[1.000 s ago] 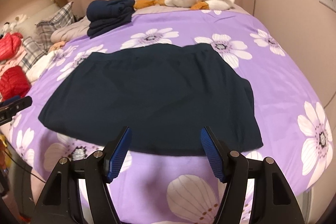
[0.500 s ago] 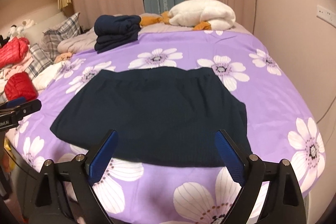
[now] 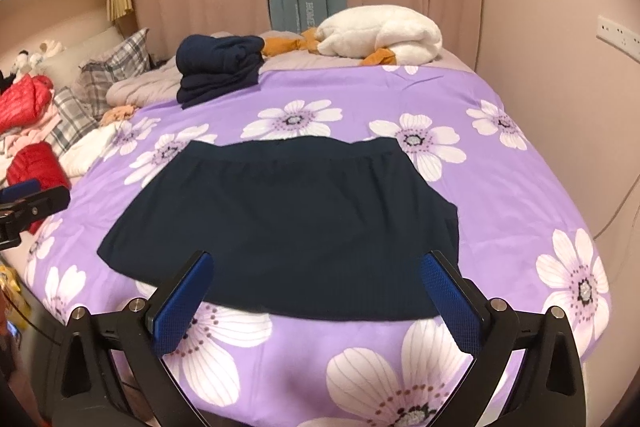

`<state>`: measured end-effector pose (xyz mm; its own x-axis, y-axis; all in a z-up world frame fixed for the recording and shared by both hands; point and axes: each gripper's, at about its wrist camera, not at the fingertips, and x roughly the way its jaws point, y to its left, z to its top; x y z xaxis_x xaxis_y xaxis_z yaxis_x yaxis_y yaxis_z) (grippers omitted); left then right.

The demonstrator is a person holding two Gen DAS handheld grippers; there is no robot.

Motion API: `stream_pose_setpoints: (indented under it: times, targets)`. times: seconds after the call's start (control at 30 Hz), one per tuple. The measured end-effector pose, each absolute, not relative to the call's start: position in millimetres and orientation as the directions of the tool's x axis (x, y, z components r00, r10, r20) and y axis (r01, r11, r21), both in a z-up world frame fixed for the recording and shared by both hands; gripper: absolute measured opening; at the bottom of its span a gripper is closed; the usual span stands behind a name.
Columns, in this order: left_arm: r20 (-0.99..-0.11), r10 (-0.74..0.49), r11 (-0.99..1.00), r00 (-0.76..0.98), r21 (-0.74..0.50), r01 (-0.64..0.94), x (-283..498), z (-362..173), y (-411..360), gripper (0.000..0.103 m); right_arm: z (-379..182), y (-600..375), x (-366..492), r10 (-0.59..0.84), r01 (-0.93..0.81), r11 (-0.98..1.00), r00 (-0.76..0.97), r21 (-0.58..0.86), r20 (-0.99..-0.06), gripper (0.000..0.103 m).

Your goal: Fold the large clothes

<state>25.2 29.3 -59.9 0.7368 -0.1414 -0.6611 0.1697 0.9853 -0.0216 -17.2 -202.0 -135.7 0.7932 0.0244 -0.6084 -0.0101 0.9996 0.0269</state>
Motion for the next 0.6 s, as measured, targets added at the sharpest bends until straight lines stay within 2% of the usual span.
stream_pose_setpoints:
  times: [0.23,0.6]
  targets:
    - [-0.663,-0.138,0.989,0.736,-0.049,0.141,23,-56,30,0.103,-130,-204,-22,0.006,0.017,0.999,0.795,0.032,-0.607,0.102]
    - [-0.68,-0.091,0.992,0.727,0.006,0.129,21,-56,23,0.103,-110,-204,-31,-0.02,0.047,0.998,0.816,0.031,-0.578,0.102]
